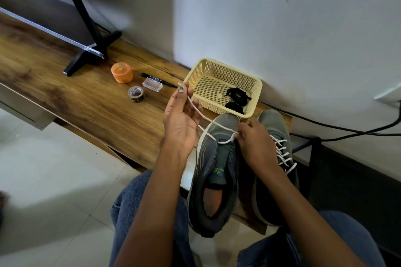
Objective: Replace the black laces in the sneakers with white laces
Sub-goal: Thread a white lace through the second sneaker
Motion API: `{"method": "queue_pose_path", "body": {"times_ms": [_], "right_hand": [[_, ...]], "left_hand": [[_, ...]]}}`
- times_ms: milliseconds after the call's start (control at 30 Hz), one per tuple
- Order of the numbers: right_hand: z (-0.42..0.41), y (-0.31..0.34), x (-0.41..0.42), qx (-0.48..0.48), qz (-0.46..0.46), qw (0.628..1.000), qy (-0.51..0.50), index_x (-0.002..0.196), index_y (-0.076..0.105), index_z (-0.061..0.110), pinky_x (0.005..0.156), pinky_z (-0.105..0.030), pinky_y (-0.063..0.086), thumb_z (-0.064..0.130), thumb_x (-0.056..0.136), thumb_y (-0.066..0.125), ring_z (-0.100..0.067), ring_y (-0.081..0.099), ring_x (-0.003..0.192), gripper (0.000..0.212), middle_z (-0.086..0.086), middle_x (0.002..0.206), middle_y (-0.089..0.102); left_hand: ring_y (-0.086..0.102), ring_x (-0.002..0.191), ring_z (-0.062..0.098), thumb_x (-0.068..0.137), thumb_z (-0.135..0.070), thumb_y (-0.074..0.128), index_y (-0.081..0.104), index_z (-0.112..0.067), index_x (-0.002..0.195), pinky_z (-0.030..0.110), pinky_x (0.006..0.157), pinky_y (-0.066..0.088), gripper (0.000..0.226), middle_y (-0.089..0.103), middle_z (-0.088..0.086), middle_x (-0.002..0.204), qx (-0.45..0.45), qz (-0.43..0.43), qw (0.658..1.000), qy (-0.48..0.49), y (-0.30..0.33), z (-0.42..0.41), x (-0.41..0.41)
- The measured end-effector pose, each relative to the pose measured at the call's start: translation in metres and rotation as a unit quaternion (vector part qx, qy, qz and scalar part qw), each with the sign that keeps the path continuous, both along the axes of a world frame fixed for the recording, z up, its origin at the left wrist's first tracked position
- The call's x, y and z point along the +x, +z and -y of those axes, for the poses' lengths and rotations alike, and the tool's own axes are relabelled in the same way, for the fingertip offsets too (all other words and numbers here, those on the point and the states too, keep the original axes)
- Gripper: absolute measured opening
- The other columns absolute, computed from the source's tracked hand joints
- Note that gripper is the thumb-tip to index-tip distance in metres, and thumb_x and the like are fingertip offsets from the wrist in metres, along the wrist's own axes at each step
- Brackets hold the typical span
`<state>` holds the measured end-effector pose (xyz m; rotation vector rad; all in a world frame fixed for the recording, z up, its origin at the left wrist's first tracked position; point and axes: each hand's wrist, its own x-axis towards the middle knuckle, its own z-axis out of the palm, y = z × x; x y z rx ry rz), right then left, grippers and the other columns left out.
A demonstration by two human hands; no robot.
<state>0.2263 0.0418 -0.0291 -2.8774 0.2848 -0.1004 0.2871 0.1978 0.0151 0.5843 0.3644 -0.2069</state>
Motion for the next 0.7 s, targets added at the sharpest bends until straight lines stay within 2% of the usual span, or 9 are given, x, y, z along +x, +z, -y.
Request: {"method": "queue_pose_path", "body": {"times_ms": [133,200,233,300,367,433,533,600,700], "right_hand": [[-0.008,0.015,-0.002,0.077,0.106,0.990,-0.052,0.086,0.057,0.008,0.058,-0.031,0.038,0.009,0.094,0.051,-0.024,0.055,0.072,0.010,-0.005,0.080,0.058],[-0.026,0.028,-0.002,0.174,0.129,0.974,-0.072,0.089,0.061,0.012,0.058,-0.025,0.046,0.009,0.094,0.053,-0.014,0.059,0.068,0.010,0.002,0.078,0.061],[-0.037,0.034,-0.002,0.242,0.113,0.961,-0.077,0.093,0.063,0.014,0.060,-0.021,0.050,0.008,0.094,0.055,-0.010,0.061,0.070,0.010,0.004,0.080,0.063],[-0.057,0.036,-0.002,0.339,0.051,0.938,-0.053,0.098,0.067,0.016,0.068,-0.023,0.053,0.006,0.091,0.058,-0.009,0.064,0.077,0.014,0.003,0.086,0.068],[-0.071,0.036,-0.004,0.333,-0.044,0.942,0.021,0.107,0.066,0.013,0.074,-0.021,0.046,0.000,0.089,0.055,-0.015,0.063,0.089,0.025,-0.004,0.098,0.069],[-0.078,0.033,-0.010,0.252,-0.119,0.953,0.115,0.115,0.061,0.007,0.078,-0.022,0.044,-0.003,0.086,0.051,-0.023,0.061,0.097,0.033,-0.010,0.109,0.064],[-0.080,0.032,-0.024,0.136,-0.076,0.973,0.168,0.105,0.064,0.008,0.077,-0.036,0.049,0.000,0.084,0.050,-0.026,0.059,0.096,0.027,-0.009,0.109,0.061],[-0.075,0.035,-0.036,0.140,0.031,0.982,0.126,0.091,0.068,0.010,0.067,-0.033,0.048,0.003,0.079,0.049,-0.024,0.061,0.084,0.024,-0.006,0.092,0.066],[-0.057,0.039,-0.049,0.219,0.175,0.960,-0.024,0.081,0.070,0.012,0.067,-0.026,0.048,0.003,0.076,0.047,-0.014,0.061,0.073,0.025,0.000,0.079,0.068]], "left_hand": [[0.055,0.056,0.004,0.095,-0.014,0.056,0.066,-0.012,0.101,0.016,0.049,0.044,0.012,0.063,-0.004,0.078,0.030,0.015,0.999,0.001,-0.001,0.000,0.001],[0.055,0.055,0.004,0.095,-0.014,0.055,0.066,-0.011,0.103,0.015,0.047,0.040,0.014,0.064,-0.005,0.076,0.044,0.026,0.999,0.001,-0.001,-0.001,0.001],[0.055,0.055,0.003,0.095,-0.014,0.055,0.066,-0.011,0.104,0.015,0.047,0.039,0.014,0.065,-0.006,0.074,0.053,0.033,0.998,-0.002,-0.001,-0.001,0.001],[0.053,0.055,0.003,0.092,-0.014,0.058,0.068,-0.012,0.102,0.014,0.048,0.038,0.014,0.067,-0.007,0.073,0.096,0.048,0.994,-0.006,-0.001,0.000,0.000],[0.052,0.058,0.004,0.088,-0.017,0.064,0.071,-0.016,0.098,0.014,0.053,0.042,0.012,0.070,-0.005,0.078,0.203,0.071,0.977,-0.013,-0.001,0.000,-0.003],[0.054,0.061,0.004,0.086,-0.018,0.067,0.072,-0.019,0.096,0.014,0.055,0.045,0.011,0.072,-0.002,0.084,0.331,0.108,0.937,-0.037,-0.004,0.002,-0.006],[0.064,0.075,0.005,0.086,-0.015,0.069,0.072,-0.026,0.092,0.018,0.069,0.051,0.012,0.073,-0.003,0.086,0.420,0.191,0.881,-0.106,-0.010,0.005,-0.007],[0.067,0.079,0.008,0.086,-0.014,0.070,0.072,-0.031,0.087,0.024,0.075,0.053,0.017,0.073,-0.007,0.084,0.467,0.238,0.838,-0.154,-0.017,0.008,-0.008],[0.063,0.070,0.004,0.084,-0.021,0.071,0.074,-0.033,0.082,0.029,0.073,0.051,0.013,0.071,-0.012,0.075,0.566,0.259,0.749,-0.228,-0.029,0.012,-0.012]]}}
